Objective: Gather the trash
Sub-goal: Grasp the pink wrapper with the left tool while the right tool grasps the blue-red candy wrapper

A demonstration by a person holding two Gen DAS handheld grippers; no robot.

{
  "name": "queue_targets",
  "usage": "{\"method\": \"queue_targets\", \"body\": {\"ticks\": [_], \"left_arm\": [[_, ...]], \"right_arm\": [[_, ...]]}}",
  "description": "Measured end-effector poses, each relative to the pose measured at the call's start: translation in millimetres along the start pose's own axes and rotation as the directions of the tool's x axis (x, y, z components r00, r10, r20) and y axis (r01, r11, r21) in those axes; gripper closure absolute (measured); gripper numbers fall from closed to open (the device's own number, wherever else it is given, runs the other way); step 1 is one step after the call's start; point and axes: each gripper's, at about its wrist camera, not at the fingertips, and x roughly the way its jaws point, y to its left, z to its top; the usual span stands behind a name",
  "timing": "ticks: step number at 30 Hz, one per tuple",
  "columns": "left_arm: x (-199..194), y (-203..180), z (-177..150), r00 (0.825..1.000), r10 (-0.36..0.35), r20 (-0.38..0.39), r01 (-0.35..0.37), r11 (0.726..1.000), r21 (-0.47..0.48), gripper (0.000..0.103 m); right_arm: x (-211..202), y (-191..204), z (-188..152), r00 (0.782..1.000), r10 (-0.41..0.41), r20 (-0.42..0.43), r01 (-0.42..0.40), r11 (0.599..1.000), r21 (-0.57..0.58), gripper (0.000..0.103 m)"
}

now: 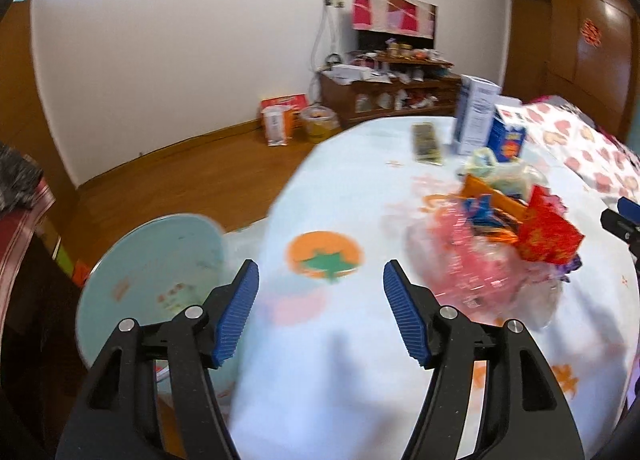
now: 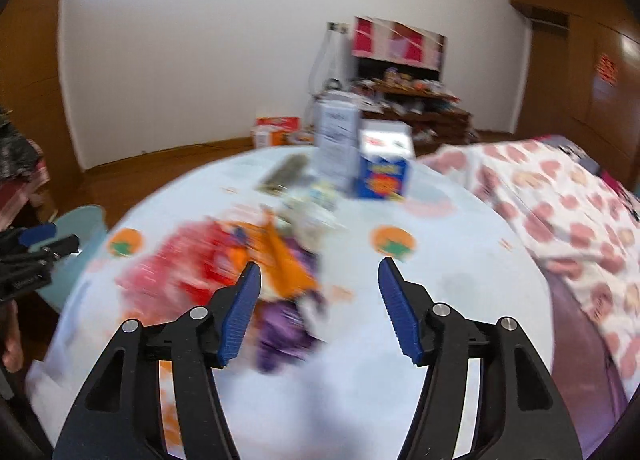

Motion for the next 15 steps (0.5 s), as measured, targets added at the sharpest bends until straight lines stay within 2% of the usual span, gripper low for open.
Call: {"method": "queue_targets", "body": {"ticks": [8,12,13,14,15], "left_arm": [[20,-59,3,0.997,-0.069,-0.040,0.072,0.995,0.063,0.039],[35,-72,-4,0.990,-0.103,-0.094,0.110,0.991,0.074,0.039],[38,-75,-6,0.989,-0.107,-0.101,0.116,0.990,0.080,0.043],[41,-77,-8,0.985,-0.129,-0.112,0.138,0.987,0.084,0.055],[42,-78,-9,0.982,-0.145,-0.121,0.156,0.984,0.082,0.063]], "right_arm": [[13,-62,-33,0.996,-0.069,-0.055,0.074,0.994,0.083,0.042],[15,-66,-40,0.997,-0.057,-0.057,0.062,0.994,0.086,0.041],[16,-65,-41,0.997,-0.053,-0.056,0.058,0.995,0.083,0.041],[17,-63,-42,0.997,-0.046,-0.057,0.051,0.995,0.082,0.039],[18,-61,-43,0.997,-0.041,-0.058,0.046,0.996,0.080,0.039]]}}
